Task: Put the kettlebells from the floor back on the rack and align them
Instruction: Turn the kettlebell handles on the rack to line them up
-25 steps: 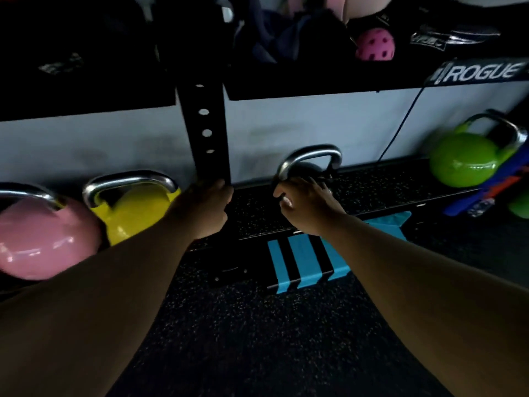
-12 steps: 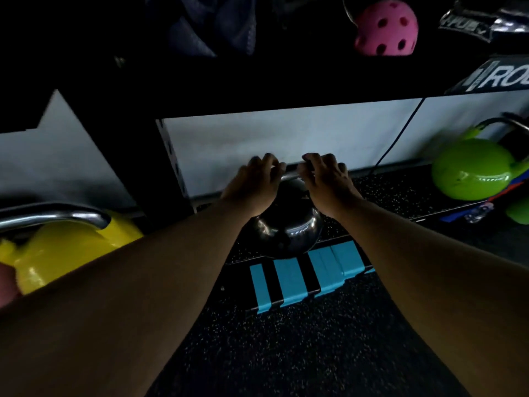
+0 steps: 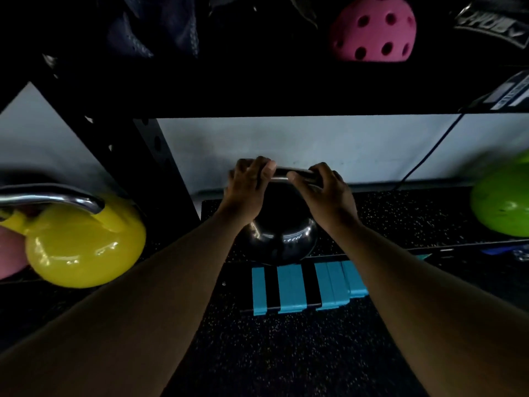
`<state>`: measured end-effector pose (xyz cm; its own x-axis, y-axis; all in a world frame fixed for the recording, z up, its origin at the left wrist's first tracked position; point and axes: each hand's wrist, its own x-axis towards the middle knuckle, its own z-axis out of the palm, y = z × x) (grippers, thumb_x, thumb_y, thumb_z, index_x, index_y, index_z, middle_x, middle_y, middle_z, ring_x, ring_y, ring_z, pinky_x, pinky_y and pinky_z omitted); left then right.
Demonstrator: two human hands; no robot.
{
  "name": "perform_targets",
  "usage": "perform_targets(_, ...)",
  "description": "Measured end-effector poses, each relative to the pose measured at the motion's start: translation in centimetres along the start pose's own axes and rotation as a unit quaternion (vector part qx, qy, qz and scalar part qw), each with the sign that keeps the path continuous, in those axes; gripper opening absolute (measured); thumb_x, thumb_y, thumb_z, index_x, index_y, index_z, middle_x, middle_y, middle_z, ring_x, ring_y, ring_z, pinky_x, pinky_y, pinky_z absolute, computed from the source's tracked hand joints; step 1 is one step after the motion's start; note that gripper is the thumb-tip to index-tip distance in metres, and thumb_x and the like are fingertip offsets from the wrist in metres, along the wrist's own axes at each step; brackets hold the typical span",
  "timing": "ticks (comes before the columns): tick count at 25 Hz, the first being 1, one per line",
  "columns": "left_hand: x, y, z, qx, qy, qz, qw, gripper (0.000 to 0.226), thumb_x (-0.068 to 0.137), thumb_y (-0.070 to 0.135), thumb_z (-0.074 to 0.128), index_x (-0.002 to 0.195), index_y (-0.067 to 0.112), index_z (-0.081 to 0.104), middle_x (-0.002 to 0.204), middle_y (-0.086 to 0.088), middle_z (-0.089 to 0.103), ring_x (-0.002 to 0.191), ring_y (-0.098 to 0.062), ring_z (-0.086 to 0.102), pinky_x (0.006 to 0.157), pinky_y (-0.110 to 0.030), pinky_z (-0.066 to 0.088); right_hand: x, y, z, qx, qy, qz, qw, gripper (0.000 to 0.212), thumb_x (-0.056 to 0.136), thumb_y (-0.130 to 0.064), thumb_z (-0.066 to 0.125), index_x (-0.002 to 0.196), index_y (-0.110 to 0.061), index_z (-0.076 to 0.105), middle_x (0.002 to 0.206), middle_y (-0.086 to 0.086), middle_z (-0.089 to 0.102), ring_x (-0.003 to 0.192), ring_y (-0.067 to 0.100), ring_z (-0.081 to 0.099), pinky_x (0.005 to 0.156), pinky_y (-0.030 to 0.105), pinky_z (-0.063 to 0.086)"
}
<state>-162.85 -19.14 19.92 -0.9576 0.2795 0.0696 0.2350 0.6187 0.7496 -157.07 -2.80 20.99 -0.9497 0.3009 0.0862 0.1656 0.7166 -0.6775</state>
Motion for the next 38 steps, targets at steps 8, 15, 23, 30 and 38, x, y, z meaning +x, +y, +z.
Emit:
perform_targets(8,1.3,1.8,1.0,-0.158,0.039,-0.239,0.957,0.077,0.091,0.067,0.024,0.149,0.016,0.021,0.153,-0.019,0.030,0.135,-0.039,0.036,0.100,-0.042,0.033,-0.8,-2.2,0.8,0.082,0.013,0.091,0.992,0.048,0.083,-0.071,0.050,0.086,-0.023,0.054,0.075,-0.006,0.061,0.062,0.007,0.058,0.046,0.020,0.035)
perform_targets(15,1.7,-0.1,1.1,-0.177,-0.010,-0.173,0.969,0.065,0.095,0.061,0.015,0.153,0.031,0.007,0.160,-0.016,0.017,0.142,-0.038,0.028,0.113,-0.051,0.029,-2.3,-2.6,2.6,0.307,-0.020,0.151,0.939,0.039,0.100,-0.048,0.035,0.108,-0.021,0.062,0.080,0.002,0.063,0.061,0.012,0.058,0.055,0.024,0.043)
perform_targets(23,3.1,-1.5,-0.6,-0.160,-0.076,-0.137,0.975,0.062,0.097,0.058,0.016,0.153,0.033,0.011,0.163,0.001,0.014,0.147,-0.024,0.020,0.119,-0.038,0.016,-3.2,-5.6,4.1,0.378,-0.079,0.145,0.911,0.044,0.105,-0.036,0.028,0.140,-0.017,0.047,0.105,0.010,0.051,0.070,0.004,0.051,0.047,0.006,0.041)
perform_targets(30,3.6,-1.8,-1.1,-0.215,-0.092,-0.133,0.963,0.057,0.100,0.053,0.018,0.153,0.034,0.014,0.162,-0.003,0.016,0.147,-0.025,0.018,0.114,-0.032,0.015,-3.8,-6.2,4.5,0.372,-0.090,0.141,0.913,0.046,0.103,-0.044,0.025,0.149,-0.040,0.030,0.110,0.002,0.049,0.064,-0.006,0.053,0.048,0.002,0.041)
perform_targets(38,3.7,-1.1,0.4,-0.238,-0.097,-0.168,0.952,0.063,0.090,0.070,0.016,0.149,0.046,0.016,0.162,-0.008,0.017,0.146,-0.031,0.021,0.118,-0.051,0.018,-4.4,-6.1,5.3,0.377,-0.062,0.136,0.914,0.045,0.103,-0.045,0.026,0.148,-0.044,0.030,0.122,-0.002,0.059,0.075,-0.011,0.062,0.064,0.007,0.049)
